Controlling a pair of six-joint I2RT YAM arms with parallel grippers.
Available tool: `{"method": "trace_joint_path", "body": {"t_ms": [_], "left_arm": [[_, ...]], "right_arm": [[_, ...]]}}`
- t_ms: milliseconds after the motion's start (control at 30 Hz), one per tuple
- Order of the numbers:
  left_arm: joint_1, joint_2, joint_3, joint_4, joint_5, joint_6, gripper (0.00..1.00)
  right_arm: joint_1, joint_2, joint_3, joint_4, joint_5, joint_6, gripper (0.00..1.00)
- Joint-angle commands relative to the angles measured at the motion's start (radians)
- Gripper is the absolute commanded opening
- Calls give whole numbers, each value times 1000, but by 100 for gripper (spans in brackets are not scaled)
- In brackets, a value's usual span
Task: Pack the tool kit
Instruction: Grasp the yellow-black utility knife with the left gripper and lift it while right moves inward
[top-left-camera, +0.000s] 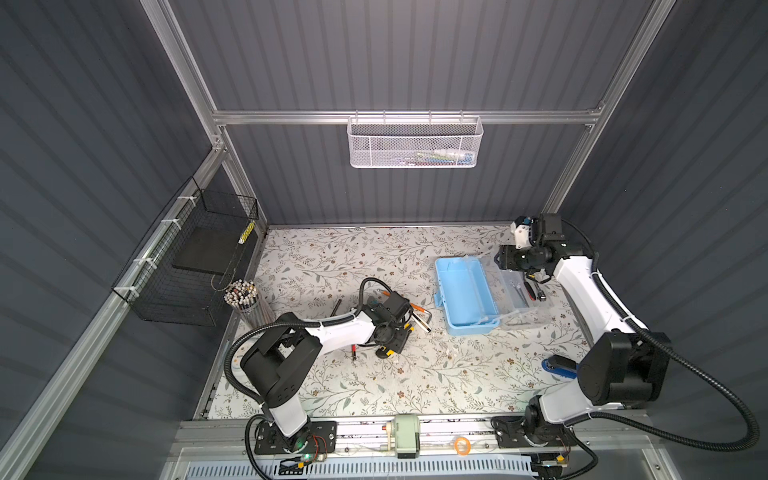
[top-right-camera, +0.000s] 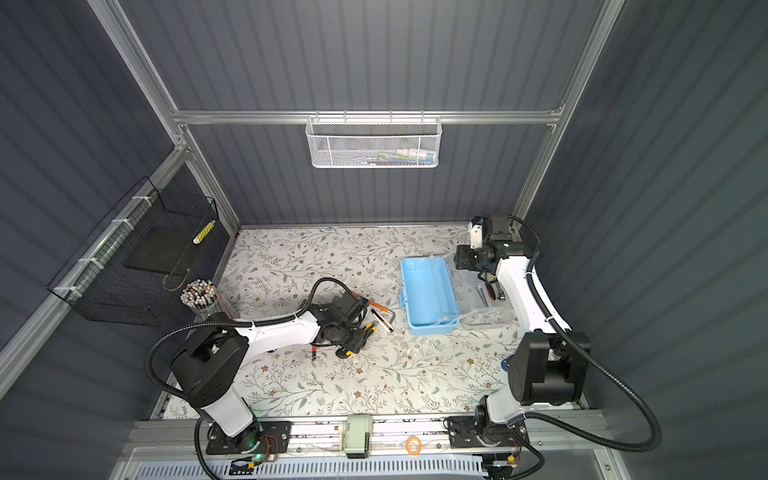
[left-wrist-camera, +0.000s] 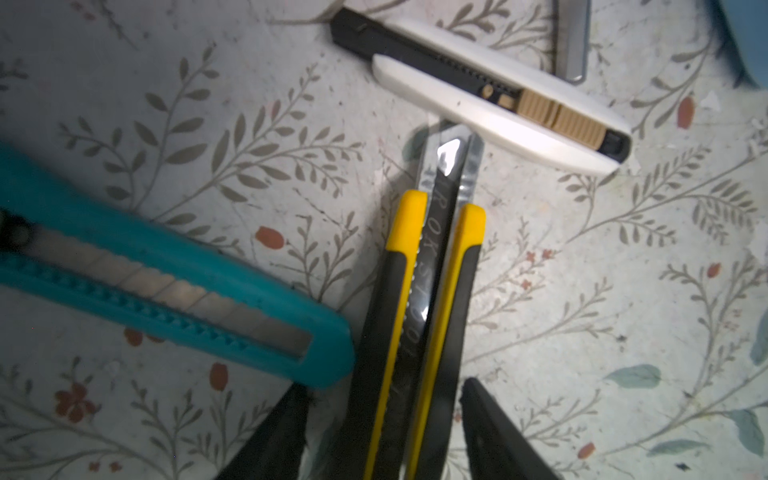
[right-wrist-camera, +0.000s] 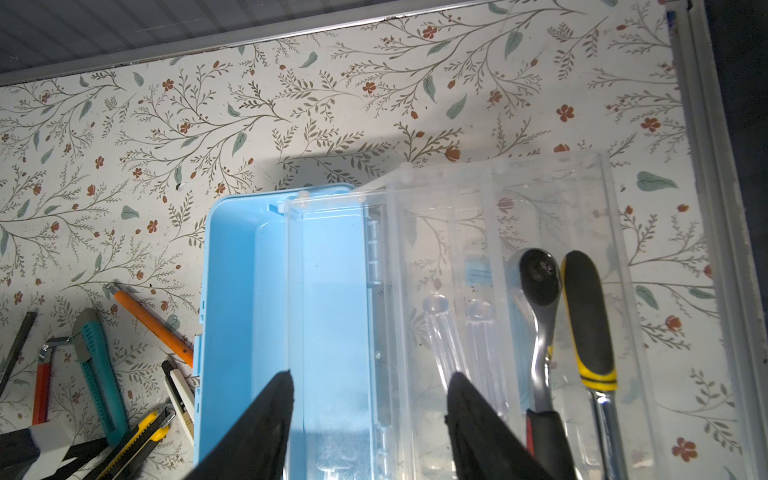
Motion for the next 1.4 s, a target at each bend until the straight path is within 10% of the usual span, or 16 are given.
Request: {"method": "trace_joint_path", "body": {"t_ms": [0,300,1367], "left_arm": [[-6,35,1,-78,-17,12,52],[-5,-10,1,-79,7,17,30],[-4,-207,55,156,115,-85,28]], "right_arm": [[3,-30,-13,-3,-1,3,61],[2,-40,-31,10,-22,21,61],[208,-189,-267,204,-186,263,58]]}}
